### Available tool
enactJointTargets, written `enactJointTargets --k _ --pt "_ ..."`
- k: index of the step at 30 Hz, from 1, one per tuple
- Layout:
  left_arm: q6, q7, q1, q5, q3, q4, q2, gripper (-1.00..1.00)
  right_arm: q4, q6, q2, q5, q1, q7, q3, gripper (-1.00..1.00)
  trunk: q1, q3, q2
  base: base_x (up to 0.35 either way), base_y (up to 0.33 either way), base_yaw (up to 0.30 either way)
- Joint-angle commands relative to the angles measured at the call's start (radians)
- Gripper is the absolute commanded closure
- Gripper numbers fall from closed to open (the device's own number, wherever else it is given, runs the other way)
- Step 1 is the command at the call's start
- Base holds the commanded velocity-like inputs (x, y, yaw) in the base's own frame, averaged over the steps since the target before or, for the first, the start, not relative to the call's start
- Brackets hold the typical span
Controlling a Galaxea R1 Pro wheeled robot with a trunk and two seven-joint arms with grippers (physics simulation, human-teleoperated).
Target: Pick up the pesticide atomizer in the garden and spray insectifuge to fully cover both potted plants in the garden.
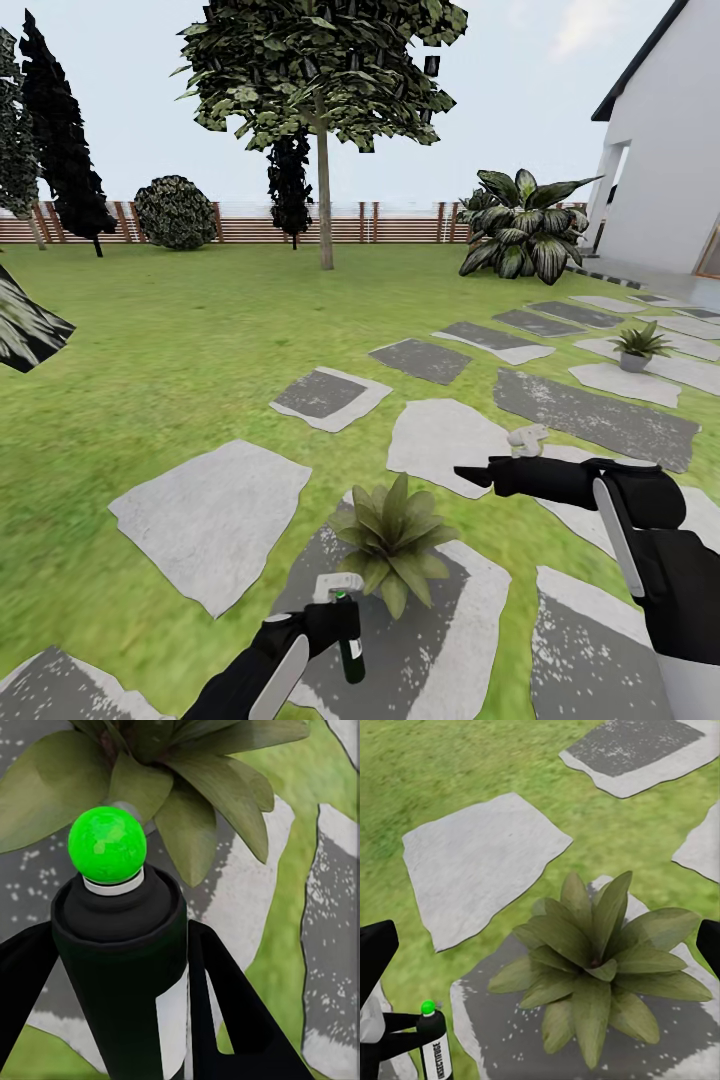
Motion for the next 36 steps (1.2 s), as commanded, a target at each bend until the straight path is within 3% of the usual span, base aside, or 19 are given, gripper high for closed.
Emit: enactJointTargets --k 1,6,14,23,31,36 --pt "0.004 -0.001 0.000 0.004 0.000 -0.001 0.000 1.00 0.000 0.007 0.000 -0.001 -0.001 0.003 -0.002 -1.00 0.000 -0.001 0.000 0.000 0.000 0.000" --pt "0.010 -0.004 0.000 0.005 -0.012 -0.002 -0.014 1.00 0.000 0.007 0.000 -0.001 -0.002 0.003 -0.005 -1.00 0.000 -0.001 0.000 0.000 0.000 0.000" --pt "0.004 0.003 0.000 0.002 -0.012 -0.008 -0.013 1.00 -0.001 0.007 0.000 -0.001 -0.002 0.003 -0.004 -1.00 0.000 -0.001 0.000 0.000 -0.044 0.000" --pt "0.004 -0.004 0.000 -0.005 -0.014 -0.008 -0.014 1.00 -0.001 0.007 0.000 -0.002 0.000 0.009 -0.001 -1.00 0.000 -0.001 0.000 0.000 -0.309 0.000" --pt "0.005 0.008 0.000 -0.006 -0.014 -0.003 -0.011 1.00 -0.001 0.001 -0.002 -0.003 0.008 0.079 -0.003 -1.00 0.000 -0.001 0.000 0.000 -0.337 0.000" --pt "0.003 0.010 0.000 -0.002 -0.013 -0.002 -0.010 1.00 -0.001 -0.027 -0.001 -0.004 0.008 0.081 -0.002 -1.00 0.000 -0.001 0.000 0.000 -0.079 0.000"
